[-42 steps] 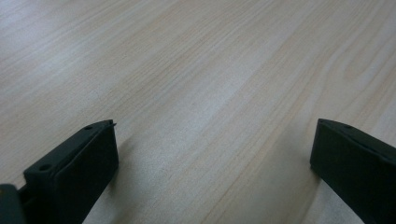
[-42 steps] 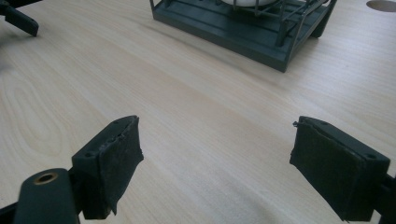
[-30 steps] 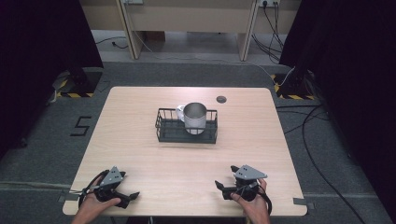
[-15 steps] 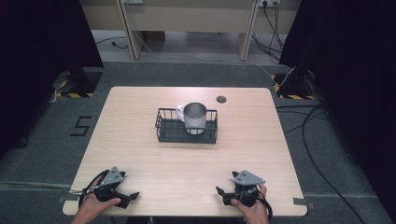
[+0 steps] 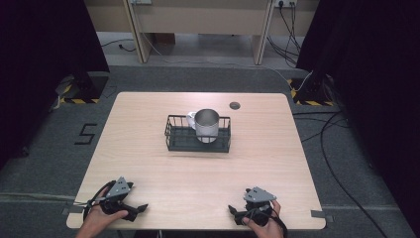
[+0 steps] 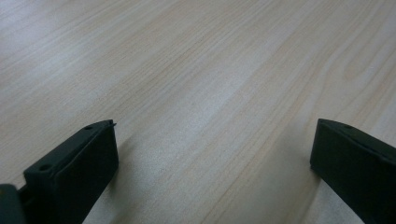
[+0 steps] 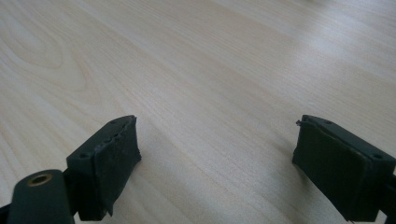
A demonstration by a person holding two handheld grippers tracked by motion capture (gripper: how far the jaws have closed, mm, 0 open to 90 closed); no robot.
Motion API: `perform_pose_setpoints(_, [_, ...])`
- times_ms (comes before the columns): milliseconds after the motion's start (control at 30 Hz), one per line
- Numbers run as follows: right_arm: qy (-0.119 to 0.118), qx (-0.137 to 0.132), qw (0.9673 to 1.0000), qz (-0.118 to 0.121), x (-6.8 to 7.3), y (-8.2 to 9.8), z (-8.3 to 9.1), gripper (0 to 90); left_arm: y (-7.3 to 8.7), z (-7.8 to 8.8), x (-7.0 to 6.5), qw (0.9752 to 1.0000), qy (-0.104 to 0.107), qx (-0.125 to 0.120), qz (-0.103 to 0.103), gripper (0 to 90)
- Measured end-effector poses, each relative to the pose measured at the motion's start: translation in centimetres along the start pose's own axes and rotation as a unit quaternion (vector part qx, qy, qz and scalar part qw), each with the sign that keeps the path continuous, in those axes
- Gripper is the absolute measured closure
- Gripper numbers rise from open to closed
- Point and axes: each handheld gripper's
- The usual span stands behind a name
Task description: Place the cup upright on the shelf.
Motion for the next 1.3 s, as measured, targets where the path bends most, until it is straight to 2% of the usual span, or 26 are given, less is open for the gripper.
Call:
perform_pose_setpoints(233, [0.001, -0.013, 0.9999, -0.001, 0.7, 0.7, -0.1, 0.6, 0.0, 0.0, 0.0, 1.0, 0.0, 0.0, 0.0, 0.3])
perform_pose_setpoints(367, [0.005, -0.041, 0.9991, -0.003, 0.9, 1.5, -0.1, 0.6, 0.0, 0.0, 0.0, 1.0, 0.0, 0.0, 0.0, 0.3])
perform_pose_setpoints(567, [0.005, -0.056, 0.9984, -0.003, 0.9, 1.9, 0.0, 0.7, 0.0, 0.0, 0.0, 1.0, 0.0, 0.0, 0.0, 0.3])
perform_pose_setpoints(1300, [0.011, -0.069, 0.9975, -0.008, 1.1, 2.3, 0.0, 0.7, 0.0, 0.0, 0.0, 1.0, 0.0, 0.0, 0.0, 0.2])
Point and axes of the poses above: each handheld gripper's, and its own axes: z roughly backward along the jaws, y roughly out of its underside, x roughly to its left
